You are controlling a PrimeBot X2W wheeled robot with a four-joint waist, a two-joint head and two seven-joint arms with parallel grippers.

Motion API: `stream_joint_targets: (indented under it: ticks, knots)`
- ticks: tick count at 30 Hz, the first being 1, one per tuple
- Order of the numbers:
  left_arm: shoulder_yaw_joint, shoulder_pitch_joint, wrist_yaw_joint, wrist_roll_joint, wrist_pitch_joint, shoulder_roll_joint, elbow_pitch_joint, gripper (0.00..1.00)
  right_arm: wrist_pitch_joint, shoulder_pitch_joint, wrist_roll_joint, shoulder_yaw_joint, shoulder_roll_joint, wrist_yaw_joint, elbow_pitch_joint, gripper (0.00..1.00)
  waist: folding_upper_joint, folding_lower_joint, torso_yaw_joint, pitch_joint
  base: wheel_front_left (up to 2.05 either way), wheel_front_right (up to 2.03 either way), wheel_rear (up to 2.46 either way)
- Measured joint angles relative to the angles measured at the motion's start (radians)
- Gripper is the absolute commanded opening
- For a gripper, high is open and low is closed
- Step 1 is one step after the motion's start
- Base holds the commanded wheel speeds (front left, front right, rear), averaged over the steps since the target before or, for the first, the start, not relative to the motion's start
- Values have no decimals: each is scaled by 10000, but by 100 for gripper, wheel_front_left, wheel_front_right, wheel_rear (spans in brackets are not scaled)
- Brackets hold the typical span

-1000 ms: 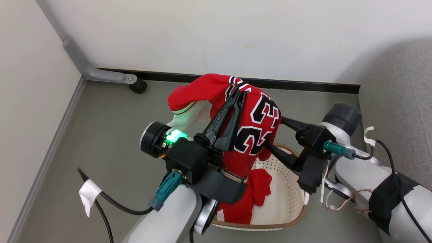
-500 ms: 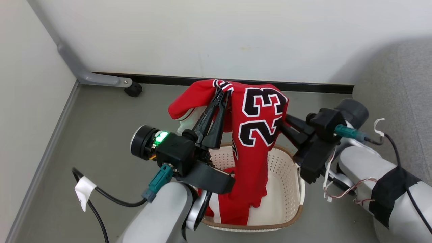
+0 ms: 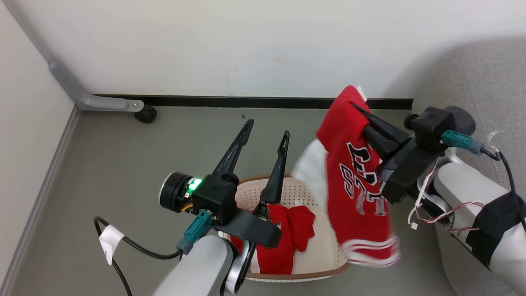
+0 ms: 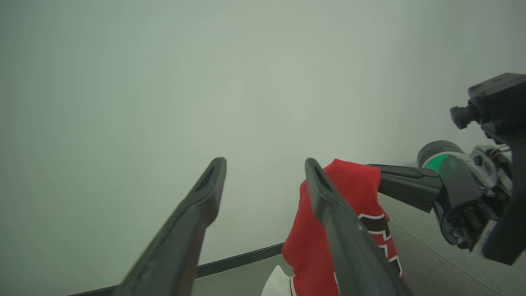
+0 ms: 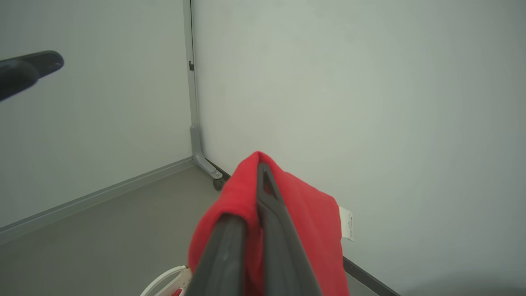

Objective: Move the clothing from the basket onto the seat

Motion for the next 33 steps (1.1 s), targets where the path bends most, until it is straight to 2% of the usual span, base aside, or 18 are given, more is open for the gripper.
stream_joint_targets:
  ticks: [15,33]
  knots:
    - [-219,188,-274,-13,2,4,677,100,0,-46,188,-527,-107,0,-92,0,0,0,-677,30,0,0,0]
    - [-583,220,-719,-385,2,10,1145,100,-2,-274,288,-1011,-134,0,-174,0,0,0,-2144,26,0,0,0]
